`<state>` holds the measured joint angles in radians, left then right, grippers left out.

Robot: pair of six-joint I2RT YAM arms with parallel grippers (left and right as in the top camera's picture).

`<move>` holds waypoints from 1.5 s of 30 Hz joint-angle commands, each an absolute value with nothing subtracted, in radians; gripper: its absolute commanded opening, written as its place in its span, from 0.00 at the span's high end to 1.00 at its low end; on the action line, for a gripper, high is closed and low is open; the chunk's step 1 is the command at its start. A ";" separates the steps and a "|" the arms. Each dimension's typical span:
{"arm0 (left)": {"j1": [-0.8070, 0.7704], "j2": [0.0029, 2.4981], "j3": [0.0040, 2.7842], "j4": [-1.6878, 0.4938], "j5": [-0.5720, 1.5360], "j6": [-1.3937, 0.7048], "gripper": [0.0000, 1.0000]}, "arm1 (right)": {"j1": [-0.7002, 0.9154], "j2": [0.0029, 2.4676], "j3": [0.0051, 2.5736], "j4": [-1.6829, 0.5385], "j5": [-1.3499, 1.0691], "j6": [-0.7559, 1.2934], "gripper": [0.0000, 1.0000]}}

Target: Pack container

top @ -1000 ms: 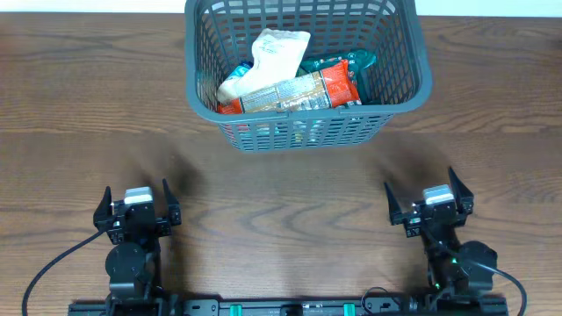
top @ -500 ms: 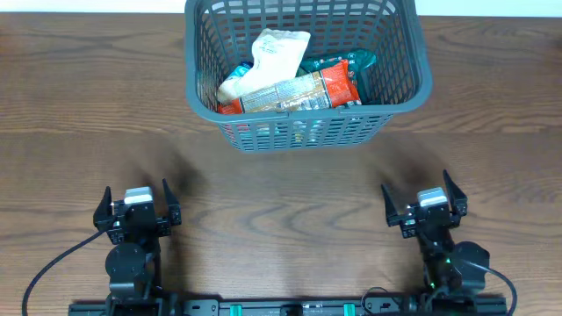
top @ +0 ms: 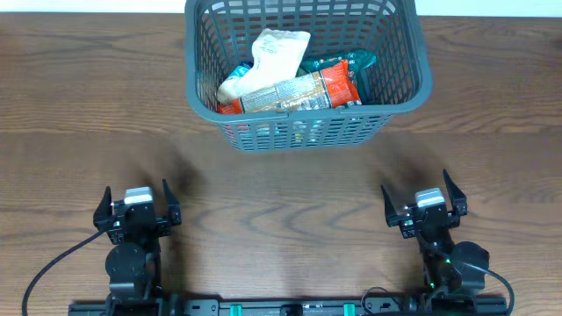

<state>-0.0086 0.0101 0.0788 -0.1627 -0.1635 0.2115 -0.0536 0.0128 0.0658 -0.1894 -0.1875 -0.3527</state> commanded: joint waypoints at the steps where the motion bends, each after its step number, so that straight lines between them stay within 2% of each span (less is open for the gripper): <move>1: -0.013 0.004 0.052 -0.170 -0.165 0.224 0.01 | -0.047 0.005 0.059 -0.187 -0.195 -0.368 0.01; 8: -0.013 0.004 0.052 -0.170 -0.165 0.224 0.02 | -0.047 0.005 0.059 -0.173 -0.169 -0.364 0.01; 16: -0.013 0.004 0.052 -0.170 -0.165 0.224 0.02 | -0.047 0.005 0.059 -0.152 -0.051 -0.196 0.01; 22: -0.013 0.004 0.052 -0.170 -0.165 0.224 0.01 | -0.047 0.005 0.059 -0.138 -0.047 -0.178 0.01; 27: -0.013 0.004 0.052 -0.170 -0.165 0.224 0.02 | -0.047 0.005 0.059 -0.138 0.021 -0.084 0.01; 45: -0.013 0.004 0.052 -0.170 -0.165 0.224 0.01 | -0.047 0.006 0.059 -0.197 0.022 -0.083 0.01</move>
